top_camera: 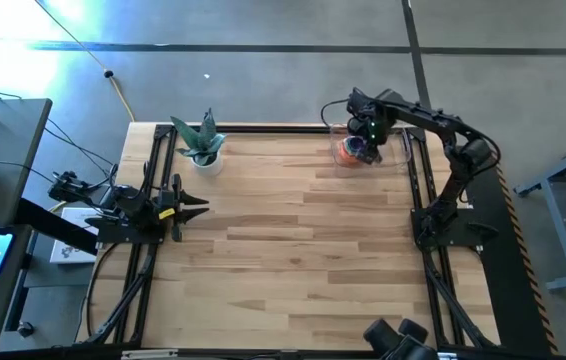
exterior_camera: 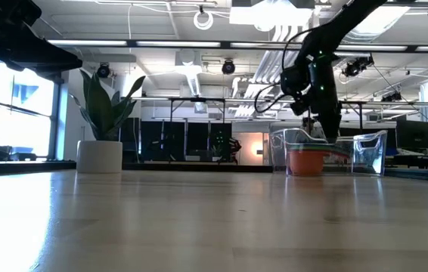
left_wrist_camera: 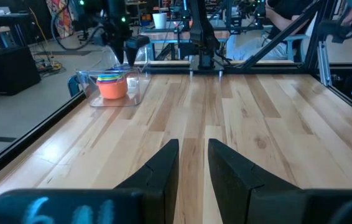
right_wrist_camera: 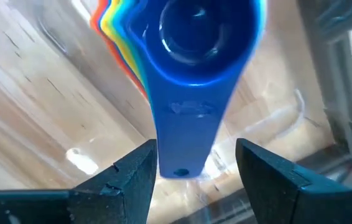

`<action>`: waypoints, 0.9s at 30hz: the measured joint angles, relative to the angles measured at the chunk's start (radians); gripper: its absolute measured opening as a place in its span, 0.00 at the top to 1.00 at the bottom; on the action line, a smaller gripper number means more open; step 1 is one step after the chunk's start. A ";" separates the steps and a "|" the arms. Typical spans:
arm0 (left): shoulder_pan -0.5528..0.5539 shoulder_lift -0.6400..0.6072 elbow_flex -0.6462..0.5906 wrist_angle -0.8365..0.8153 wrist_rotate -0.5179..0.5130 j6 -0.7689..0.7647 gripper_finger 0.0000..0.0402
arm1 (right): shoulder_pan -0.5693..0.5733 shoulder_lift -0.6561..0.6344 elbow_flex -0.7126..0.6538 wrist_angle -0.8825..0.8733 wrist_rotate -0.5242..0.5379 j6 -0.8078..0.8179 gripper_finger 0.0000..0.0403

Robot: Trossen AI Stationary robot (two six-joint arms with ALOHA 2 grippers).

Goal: Nest measuring cups in basket
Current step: Put the nested measuring cups into the transparent bin, then return to Home Position

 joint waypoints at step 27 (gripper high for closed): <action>0.000 0.000 0.000 0.000 0.000 0.000 0.81 | 0.375 -0.700 -0.291 0.524 -0.423 0.611 0.48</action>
